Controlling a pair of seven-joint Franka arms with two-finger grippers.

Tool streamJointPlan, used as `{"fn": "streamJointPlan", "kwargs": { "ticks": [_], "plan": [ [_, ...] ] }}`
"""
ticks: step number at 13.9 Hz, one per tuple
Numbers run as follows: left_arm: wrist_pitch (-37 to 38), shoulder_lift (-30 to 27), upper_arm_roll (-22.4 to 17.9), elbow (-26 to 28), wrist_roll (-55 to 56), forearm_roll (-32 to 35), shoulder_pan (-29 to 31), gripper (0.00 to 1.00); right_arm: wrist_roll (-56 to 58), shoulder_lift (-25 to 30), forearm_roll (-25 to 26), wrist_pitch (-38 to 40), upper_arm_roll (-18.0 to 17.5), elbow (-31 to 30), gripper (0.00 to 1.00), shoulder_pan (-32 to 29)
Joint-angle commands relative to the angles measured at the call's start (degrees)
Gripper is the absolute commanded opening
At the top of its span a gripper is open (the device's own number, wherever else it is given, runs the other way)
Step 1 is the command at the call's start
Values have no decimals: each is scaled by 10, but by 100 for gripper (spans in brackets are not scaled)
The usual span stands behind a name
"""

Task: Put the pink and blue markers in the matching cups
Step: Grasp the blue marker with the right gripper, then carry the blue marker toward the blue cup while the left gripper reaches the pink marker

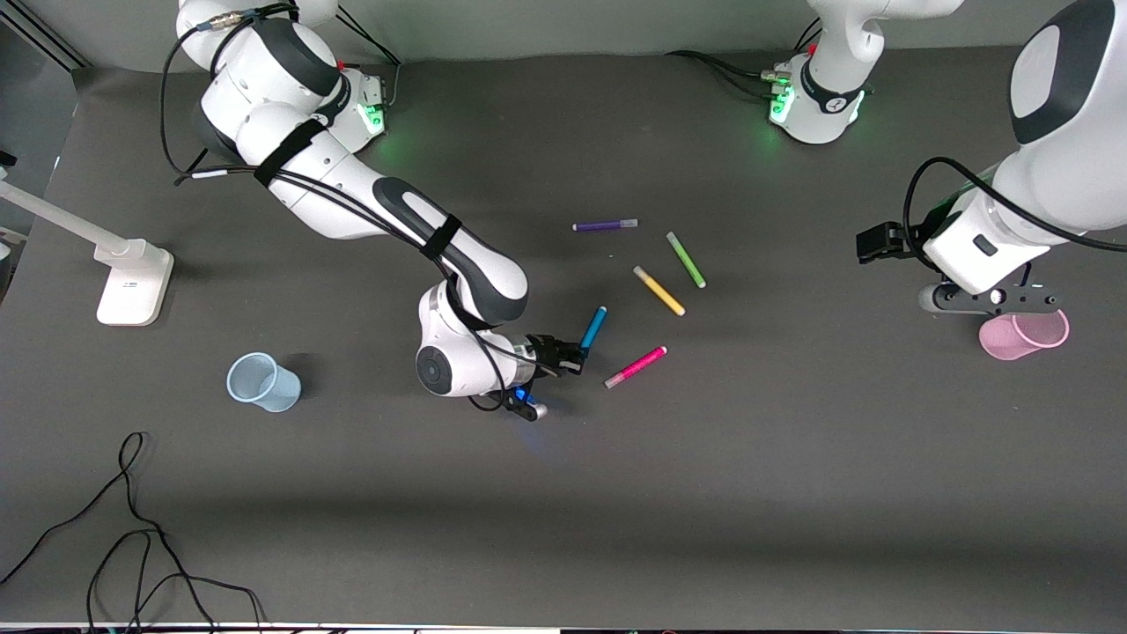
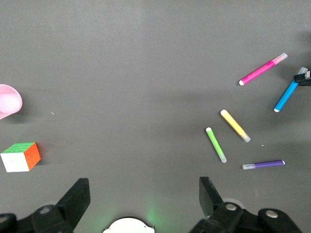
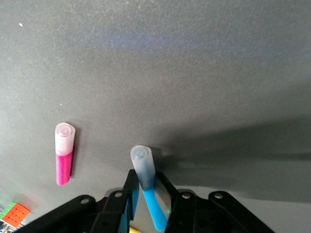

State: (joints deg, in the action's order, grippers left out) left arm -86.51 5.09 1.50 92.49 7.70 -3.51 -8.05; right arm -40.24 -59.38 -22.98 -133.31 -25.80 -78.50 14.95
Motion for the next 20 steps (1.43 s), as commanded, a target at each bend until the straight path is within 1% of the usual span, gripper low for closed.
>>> {"fn": "streamJointPlan", "kwargs": {
  "ticks": [1,4,5,7,8,10,11,12,14,16,17,19,20],
  "plan": [
    [2,-3,-1,0,0,0,1,100,-9,0,-4,-5,3,11,9,6],
    [-1,-3,-1,0,0,-1,1,100,-9,10,-1,-1,3,7,9,6],
    [-2,-3,-1,-1,0,-1,0,100,-10,16,6,4,3,5,8,6],
    [-15,-3,0,-1,0,-2,-8,100,-10,37,25,45,7,5,6,2],
    [-29,0,2,-1,-2,-2,-13,100,-10,51,31,71,14,5,6,-1],
    [-65,9,24,-1,-21,3,-29,100,-10,80,33,111,32,5,6,-1],
    [-100,17,35,0,-41,6,-35,100,-10,92,38,130,41,5,6,-1],
    [-135,27,39,0,-74,4,-37,100,-10,104,55,148,47,5,6,-1],
    [-173,45,40,0,-139,-2,-37,100,-9,144,100,175,75,-10,6,-1],
    [-188,50,43,1,-201,9,-40,100,8,187,142,204,110,-19,6,-10],
    [-203,60,46,2,-236,10,-50,100,27,208,156,217,122,-20,6,-13],
    [-228,99,46,3,-276,11,-64,100,79,243,183,228,165,-20,6,-13],
    [-246,126,47,3,-277,8,-76,100,116,260,183,228,187,-20,6,-13]
  ]
}}
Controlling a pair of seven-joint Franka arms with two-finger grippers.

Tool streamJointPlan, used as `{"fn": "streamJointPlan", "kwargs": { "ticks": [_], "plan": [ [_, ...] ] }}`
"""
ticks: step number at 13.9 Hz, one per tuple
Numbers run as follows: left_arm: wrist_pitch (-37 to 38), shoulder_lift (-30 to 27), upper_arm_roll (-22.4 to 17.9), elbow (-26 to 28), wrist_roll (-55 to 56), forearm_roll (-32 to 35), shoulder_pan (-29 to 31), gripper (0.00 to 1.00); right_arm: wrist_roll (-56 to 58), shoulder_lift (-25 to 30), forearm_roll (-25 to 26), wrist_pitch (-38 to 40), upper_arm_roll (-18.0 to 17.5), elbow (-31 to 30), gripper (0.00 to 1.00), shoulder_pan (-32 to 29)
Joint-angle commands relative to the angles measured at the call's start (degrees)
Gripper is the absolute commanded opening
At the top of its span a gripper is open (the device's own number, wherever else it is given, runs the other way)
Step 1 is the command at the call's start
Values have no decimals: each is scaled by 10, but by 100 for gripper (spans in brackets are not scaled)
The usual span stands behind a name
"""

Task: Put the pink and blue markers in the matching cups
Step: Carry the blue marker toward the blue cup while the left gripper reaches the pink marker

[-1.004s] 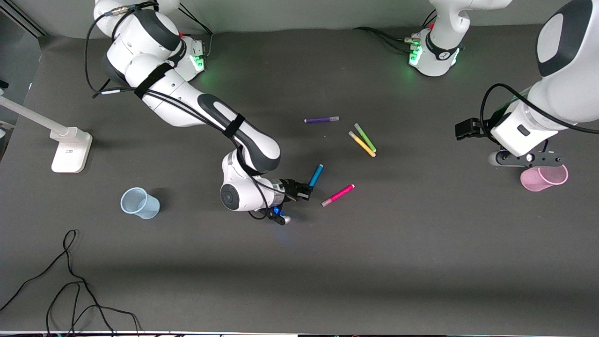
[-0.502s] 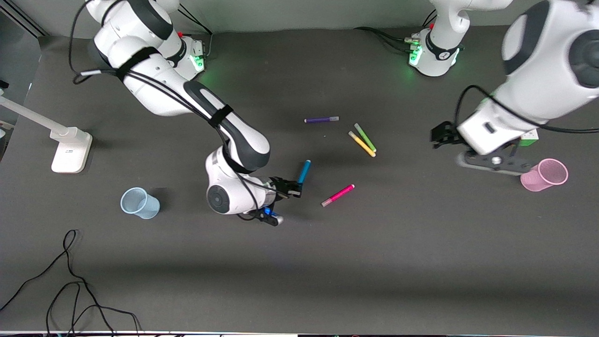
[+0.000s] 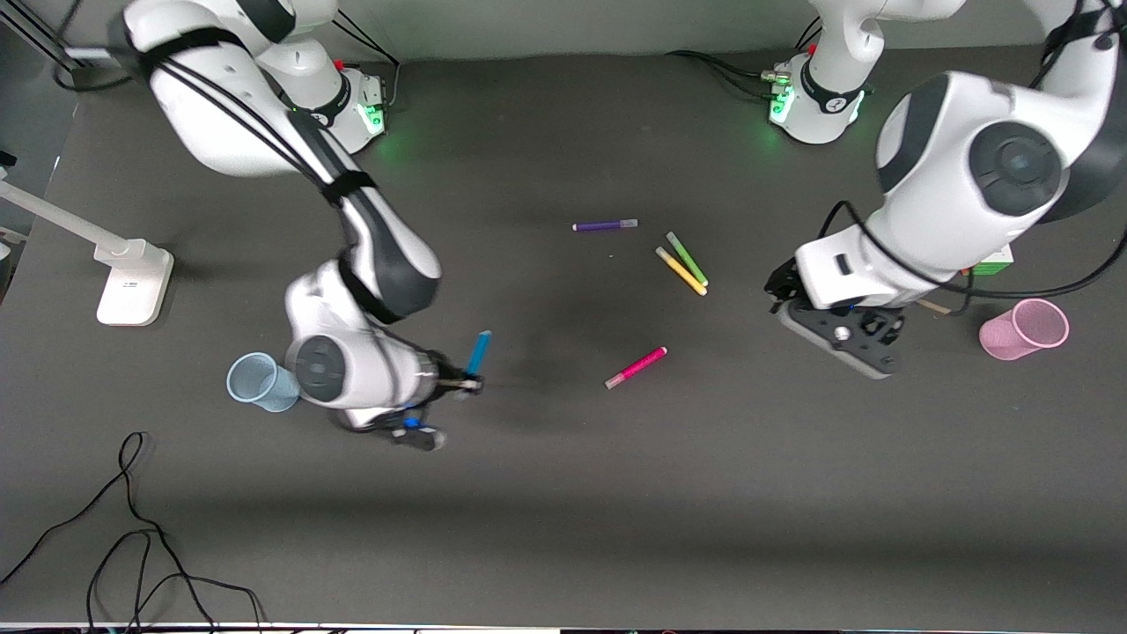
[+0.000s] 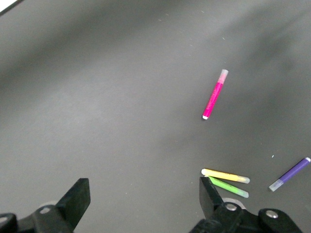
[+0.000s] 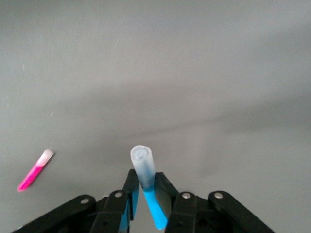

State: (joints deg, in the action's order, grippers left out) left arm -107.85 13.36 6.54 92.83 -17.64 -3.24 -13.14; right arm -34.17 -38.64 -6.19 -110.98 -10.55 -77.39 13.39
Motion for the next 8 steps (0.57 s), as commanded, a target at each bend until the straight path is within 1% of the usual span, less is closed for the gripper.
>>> {"fn": "streamJointPlan", "kwargs": {
  "ticks": [1,2,4,5,6,8],
  "plan": [
    [-53,69,-4,0,-24,6,-42,100,96,67,15,7,60,-32,6,2],
    [-71,90,-4,1,-24,8,-56,100,135,81,15,15,77,-32,6,2],
    [-94,131,-4,1,-28,10,-60,100,198,109,15,25,110,-33,6,3],
    [-108,147,-4,1,-58,11,-63,100,229,123,19,27,127,-33,6,3],
    [-122,161,-5,1,-90,11,-75,100,267,133,28,27,143,-38,6,3],
    [-131,172,-5,1,-103,12,-84,99,330,156,50,20,171,-50,6,3]
  ]
}}
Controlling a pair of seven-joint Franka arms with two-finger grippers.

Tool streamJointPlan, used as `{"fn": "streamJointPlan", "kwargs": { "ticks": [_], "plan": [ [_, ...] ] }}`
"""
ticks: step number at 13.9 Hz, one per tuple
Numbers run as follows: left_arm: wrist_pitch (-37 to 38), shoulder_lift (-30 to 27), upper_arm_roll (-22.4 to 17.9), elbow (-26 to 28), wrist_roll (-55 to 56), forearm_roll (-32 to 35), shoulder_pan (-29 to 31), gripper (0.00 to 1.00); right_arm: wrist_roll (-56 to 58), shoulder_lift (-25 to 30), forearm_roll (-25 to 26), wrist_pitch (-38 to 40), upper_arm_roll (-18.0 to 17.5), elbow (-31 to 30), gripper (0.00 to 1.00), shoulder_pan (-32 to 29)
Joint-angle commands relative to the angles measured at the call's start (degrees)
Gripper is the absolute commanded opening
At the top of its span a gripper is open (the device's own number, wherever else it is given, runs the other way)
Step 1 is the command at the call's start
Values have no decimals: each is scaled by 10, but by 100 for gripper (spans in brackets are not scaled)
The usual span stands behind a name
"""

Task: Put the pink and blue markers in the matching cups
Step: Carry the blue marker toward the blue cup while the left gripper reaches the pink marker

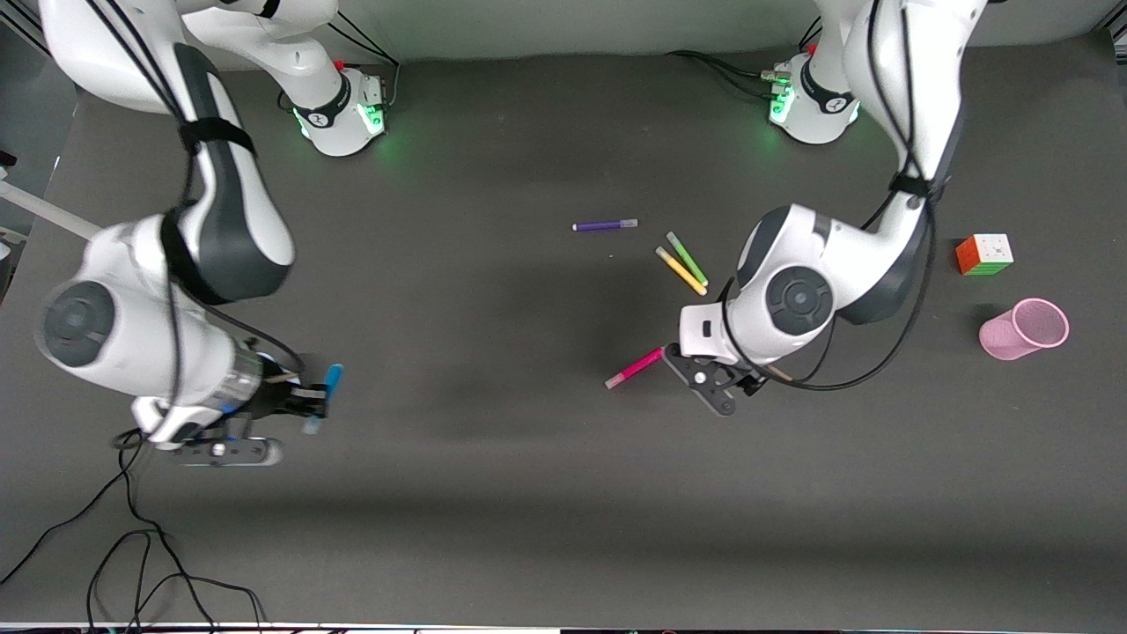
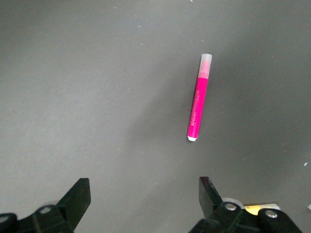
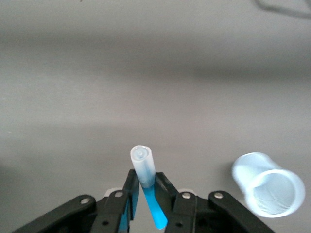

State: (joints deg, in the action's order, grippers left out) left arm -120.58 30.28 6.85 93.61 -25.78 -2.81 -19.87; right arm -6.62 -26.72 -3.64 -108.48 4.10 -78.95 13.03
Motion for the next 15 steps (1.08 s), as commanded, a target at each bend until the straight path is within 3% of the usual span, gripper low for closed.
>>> {"fn": "streamJointPlan", "kwargs": {
  "ticks": [1,3,7,9,13,15],
  "plan": [
    [-6,10,-8,-10,-23,17,-27,99,81,48,41,-10,35,-43,6,7],
    [-24,27,-7,-9,-22,40,-39,99,138,86,57,-68,62,-100,6,7],
    [-46,50,-8,-9,-19,40,-61,99,217,183,57,-260,108,-310,6,7],
    [-78,66,-8,-8,-14,50,-75,97,238,193,50,-320,126,-365,6,7],
    [-136,101,-12,-7,-4,67,-90,95,235,204,24,-449,128,-466,6,8],
    [-141,109,-11,-8,-1,87,-97,91,234,204,13,-487,128,-487,6,9]
  ]
}}
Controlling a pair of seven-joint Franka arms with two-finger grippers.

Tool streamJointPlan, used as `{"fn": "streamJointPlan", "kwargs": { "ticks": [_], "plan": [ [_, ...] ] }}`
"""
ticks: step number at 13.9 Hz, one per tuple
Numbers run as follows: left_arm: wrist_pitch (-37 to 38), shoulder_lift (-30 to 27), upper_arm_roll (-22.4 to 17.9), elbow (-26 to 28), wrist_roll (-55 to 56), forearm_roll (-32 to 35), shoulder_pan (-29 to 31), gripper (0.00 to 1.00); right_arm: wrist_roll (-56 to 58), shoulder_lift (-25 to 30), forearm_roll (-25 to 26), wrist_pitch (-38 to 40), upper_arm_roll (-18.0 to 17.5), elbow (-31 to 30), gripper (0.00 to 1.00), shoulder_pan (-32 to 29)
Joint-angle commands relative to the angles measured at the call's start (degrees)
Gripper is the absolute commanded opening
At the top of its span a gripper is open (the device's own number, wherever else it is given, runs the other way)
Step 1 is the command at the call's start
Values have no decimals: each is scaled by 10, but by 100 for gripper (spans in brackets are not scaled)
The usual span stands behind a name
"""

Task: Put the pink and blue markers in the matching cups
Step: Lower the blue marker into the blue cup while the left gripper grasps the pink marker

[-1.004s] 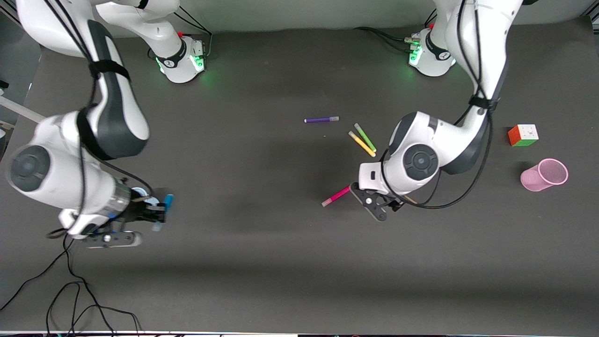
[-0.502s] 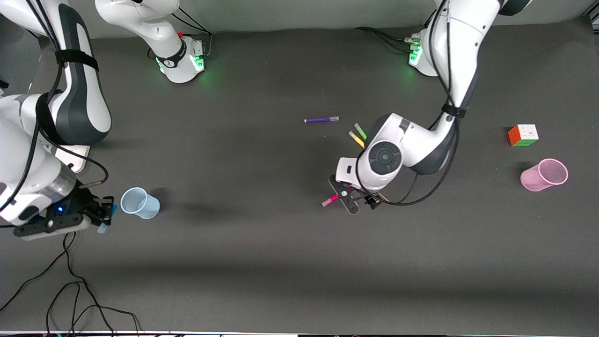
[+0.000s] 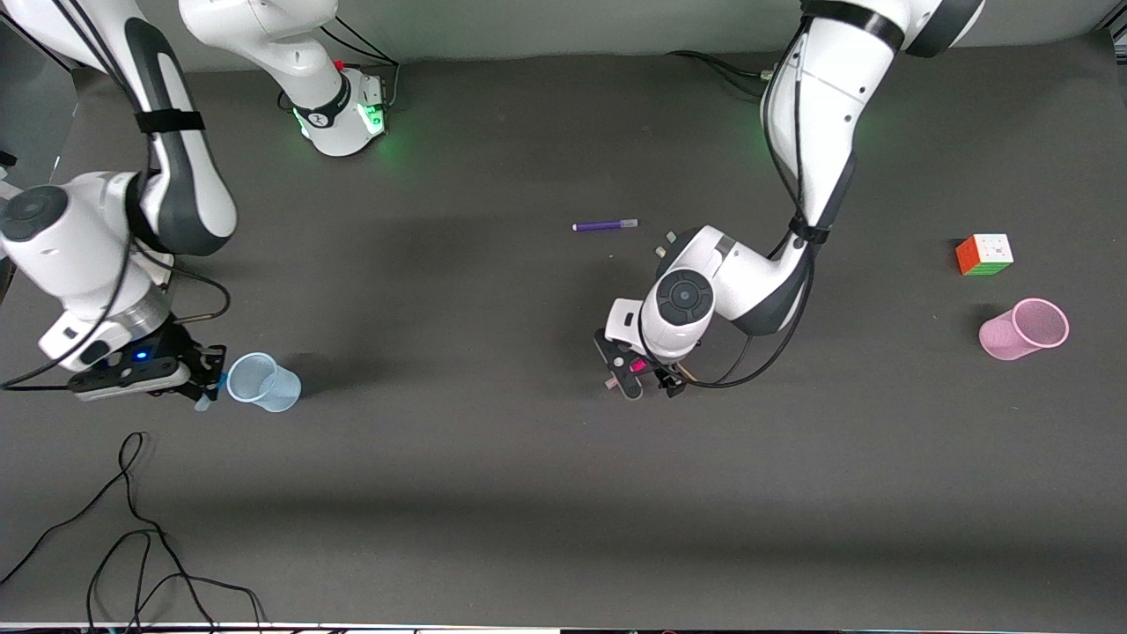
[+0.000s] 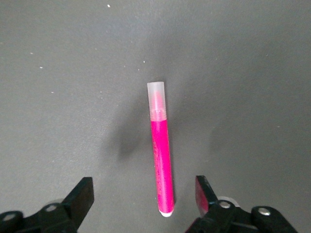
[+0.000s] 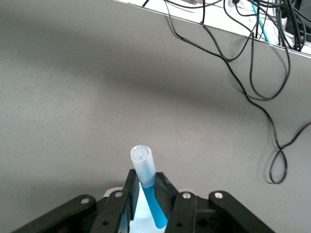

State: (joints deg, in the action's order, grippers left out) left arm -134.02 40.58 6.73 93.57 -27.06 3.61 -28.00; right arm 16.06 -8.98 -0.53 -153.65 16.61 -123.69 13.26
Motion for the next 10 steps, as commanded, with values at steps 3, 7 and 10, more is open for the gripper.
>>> {"fn": "streamJointPlan", "kwargs": {
  "ticks": [3,7,10],
  "plan": [
    [-25,21,-11,-7,29,44,-21,88,5,23,-33,-59,2,-52,6,9],
    [-41,34,-11,-8,49,65,-26,85,6,27,-54,-111,1,-103,7,12],
    [-42,39,-12,-8,50,65,-29,84,5,27,-55,-119,1,-117,11,12]
  ]
}}
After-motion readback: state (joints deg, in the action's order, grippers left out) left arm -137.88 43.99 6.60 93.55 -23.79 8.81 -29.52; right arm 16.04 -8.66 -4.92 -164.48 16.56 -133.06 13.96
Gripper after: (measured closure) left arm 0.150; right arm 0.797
